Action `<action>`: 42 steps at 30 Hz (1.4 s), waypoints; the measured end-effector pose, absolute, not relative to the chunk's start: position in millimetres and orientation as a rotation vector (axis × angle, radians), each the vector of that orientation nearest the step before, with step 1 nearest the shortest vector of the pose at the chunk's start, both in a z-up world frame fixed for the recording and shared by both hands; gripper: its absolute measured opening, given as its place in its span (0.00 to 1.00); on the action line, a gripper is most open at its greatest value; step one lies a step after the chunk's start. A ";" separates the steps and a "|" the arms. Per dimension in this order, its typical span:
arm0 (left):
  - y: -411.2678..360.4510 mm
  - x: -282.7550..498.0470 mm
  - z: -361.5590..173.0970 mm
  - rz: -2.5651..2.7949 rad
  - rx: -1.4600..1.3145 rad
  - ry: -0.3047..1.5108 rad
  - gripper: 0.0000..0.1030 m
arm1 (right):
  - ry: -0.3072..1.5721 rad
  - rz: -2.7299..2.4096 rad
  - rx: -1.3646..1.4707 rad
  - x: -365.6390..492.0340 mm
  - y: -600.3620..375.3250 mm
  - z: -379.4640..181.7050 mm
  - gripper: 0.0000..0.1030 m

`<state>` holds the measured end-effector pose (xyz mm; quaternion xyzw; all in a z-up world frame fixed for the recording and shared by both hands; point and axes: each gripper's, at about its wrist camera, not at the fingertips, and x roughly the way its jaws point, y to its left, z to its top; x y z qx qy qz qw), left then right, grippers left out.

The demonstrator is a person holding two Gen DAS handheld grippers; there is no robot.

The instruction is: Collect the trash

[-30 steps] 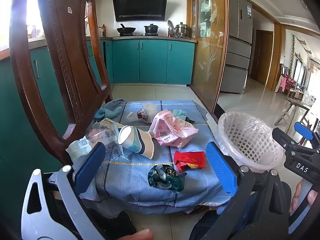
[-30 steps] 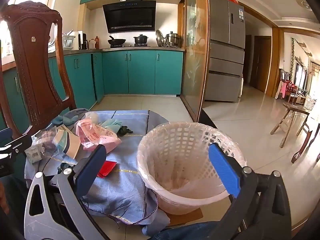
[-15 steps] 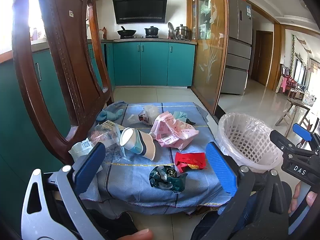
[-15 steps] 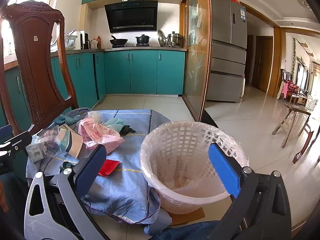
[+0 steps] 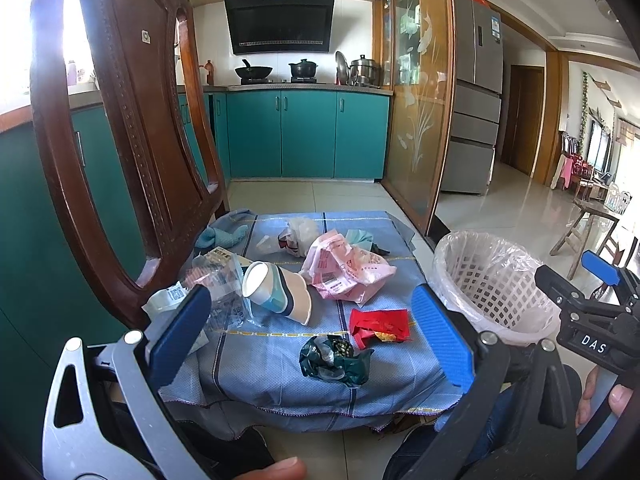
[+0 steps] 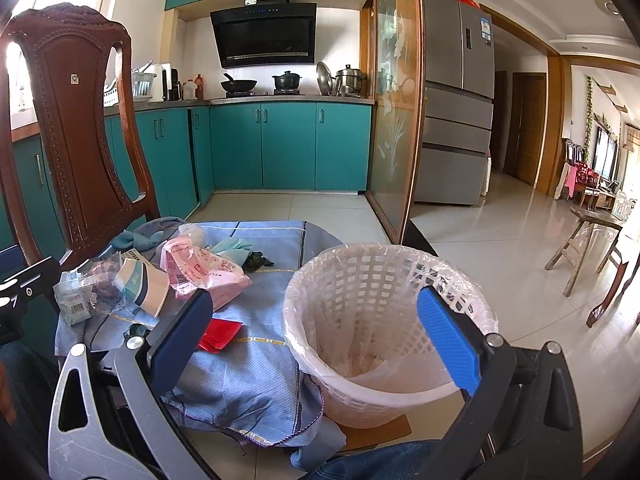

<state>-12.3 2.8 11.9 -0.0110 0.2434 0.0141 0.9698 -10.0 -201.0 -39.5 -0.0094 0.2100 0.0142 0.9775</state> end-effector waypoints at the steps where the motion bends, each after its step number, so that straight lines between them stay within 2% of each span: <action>1: 2.6 -12.5 12.2 0.029 -0.021 0.490 0.97 | 0.423 0.029 -0.019 -10.1 -200.9 -39.3 0.97; 42: 2.6 -17.2 19.0 0.031 -0.014 0.473 0.97 | 0.412 0.029 -0.014 -16.3 -201.6 -34.2 0.97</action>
